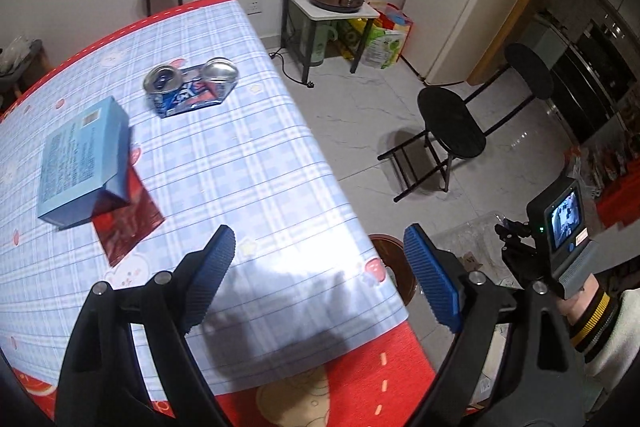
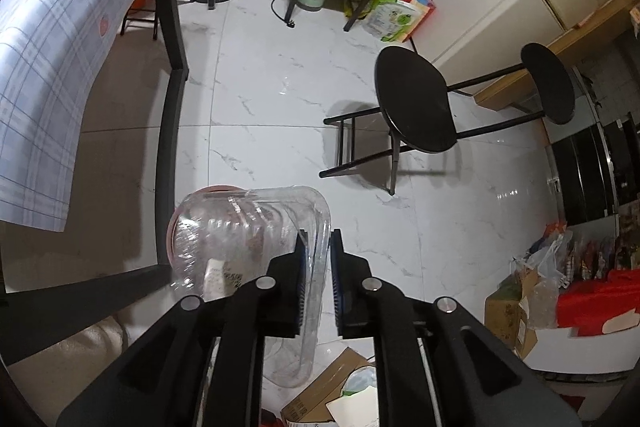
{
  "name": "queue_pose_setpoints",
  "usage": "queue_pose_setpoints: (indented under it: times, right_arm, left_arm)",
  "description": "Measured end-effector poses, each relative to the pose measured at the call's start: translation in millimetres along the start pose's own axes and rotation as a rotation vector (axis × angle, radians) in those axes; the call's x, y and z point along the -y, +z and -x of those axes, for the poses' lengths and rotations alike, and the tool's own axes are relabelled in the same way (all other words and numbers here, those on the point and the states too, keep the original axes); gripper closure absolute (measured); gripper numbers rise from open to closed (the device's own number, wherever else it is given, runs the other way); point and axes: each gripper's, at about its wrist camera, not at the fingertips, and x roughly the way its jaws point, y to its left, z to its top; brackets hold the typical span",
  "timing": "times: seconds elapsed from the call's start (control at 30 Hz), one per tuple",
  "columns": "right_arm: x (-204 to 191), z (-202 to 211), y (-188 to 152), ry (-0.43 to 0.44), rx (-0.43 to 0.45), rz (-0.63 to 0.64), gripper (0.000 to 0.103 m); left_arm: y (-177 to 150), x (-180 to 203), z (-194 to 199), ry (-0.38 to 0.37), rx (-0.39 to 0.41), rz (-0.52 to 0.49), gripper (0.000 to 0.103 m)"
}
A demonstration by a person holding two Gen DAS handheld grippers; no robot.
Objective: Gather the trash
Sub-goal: 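Open both tools to drop the bag and tray into the basin, then move both tools back to the table toward the blue box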
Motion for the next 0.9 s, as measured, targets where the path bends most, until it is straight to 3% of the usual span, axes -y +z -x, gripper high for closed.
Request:
queue_pose_setpoints:
  times: [0.17, 0.47, 0.53, 0.7, 0.9]
  right_arm:
    - [-3.2, 2.7, 4.4, 0.028, 0.004, -0.018, 0.075]
    - [3.2, 17.3, 6.8, 0.080, 0.025, -0.058, 0.071]
    - [5.4, 25.5, 9.4, 0.103, 0.040, -0.079, 0.064]
    - [8.8, 54.6, 15.9, 0.154, 0.094, -0.122, 0.029]
    - [2.9, 97.5, 29.6, 0.219, 0.176, -0.163, 0.007]
  left_arm:
    - [-3.3, -4.4, 6.1, 0.009, 0.003, 0.006, 0.017]
    - [-2.6, -11.2, 13.3, 0.005, 0.021, 0.011, 0.017]
    - [-1.9, -12.7, 16.2, 0.004, 0.028, 0.013, 0.017]
    - [-2.0, -27.7, 26.5, 0.009, 0.048, 0.026, 0.017]
    - [-6.8, -50.2, 41.6, 0.013, 0.072, 0.038, 0.013]
